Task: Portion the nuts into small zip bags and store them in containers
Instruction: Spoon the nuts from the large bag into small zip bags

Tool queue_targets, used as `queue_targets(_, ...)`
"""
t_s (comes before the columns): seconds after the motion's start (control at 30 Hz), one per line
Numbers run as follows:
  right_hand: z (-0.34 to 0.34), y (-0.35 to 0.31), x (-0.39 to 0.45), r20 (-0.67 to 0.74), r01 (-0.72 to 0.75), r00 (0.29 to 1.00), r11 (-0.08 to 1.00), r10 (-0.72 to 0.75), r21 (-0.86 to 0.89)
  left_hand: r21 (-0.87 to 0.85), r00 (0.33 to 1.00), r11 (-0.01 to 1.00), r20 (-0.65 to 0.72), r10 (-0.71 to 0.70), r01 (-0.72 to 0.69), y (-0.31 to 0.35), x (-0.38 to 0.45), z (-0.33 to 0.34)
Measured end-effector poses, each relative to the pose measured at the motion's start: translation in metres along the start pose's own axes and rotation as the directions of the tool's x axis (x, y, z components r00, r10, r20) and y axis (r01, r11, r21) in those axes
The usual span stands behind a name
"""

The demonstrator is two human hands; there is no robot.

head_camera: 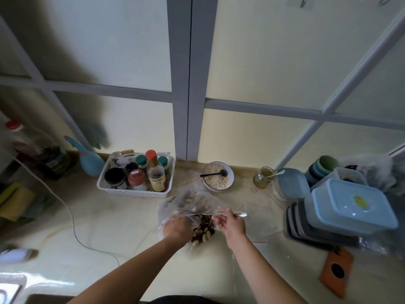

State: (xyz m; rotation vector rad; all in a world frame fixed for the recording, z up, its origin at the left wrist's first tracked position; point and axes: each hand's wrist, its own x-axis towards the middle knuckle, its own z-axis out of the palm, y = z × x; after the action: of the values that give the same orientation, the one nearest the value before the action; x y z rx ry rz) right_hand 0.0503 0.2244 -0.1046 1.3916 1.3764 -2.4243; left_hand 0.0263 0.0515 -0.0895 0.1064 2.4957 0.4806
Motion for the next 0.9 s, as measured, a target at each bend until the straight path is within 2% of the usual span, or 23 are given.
queue_targets(0.13,-0.011,-0.017,0.003,-0.025,0.035,0.999,0.999,-0.036,-0.041,-0.003,0.999,1.000,-0.020,0.025,-0.025,0.003,0.004,0.005)
queue_targets(0.3,-0.021,-0.050,-0.002,0.002,0.201,0.976,0.904,-0.216,-0.377,-0.038,0.999,0.999,-0.050,0.018,-0.020,0.014,0.003,0.006)
queue_targets(0.4,-0.022,-0.063,-0.010,0.071,0.279,0.957,0.829,-0.280,-0.484,-0.046,0.999,0.999,-0.041,0.006,-0.008,0.017,0.008,0.008)
queue_targets(0.57,-0.016,-0.067,-0.020,0.186,0.359,0.932,0.740,-0.310,-0.568,-0.105,0.995,0.993,-0.089,0.041,-0.050,0.028,0.012,0.010)
queue_targets(0.73,-0.006,-0.066,-0.041,0.313,0.446,0.895,0.666,-0.319,-0.598,-0.167,0.996,0.986,-0.086,-0.039,0.024,0.020,0.019,0.019)
queue_targets(0.9,-0.008,-0.058,-0.062,0.573,0.563,0.795,0.598,-0.202,-0.571,-0.268,0.992,0.963,-0.120,-0.046,0.012,0.007,0.024,0.021)
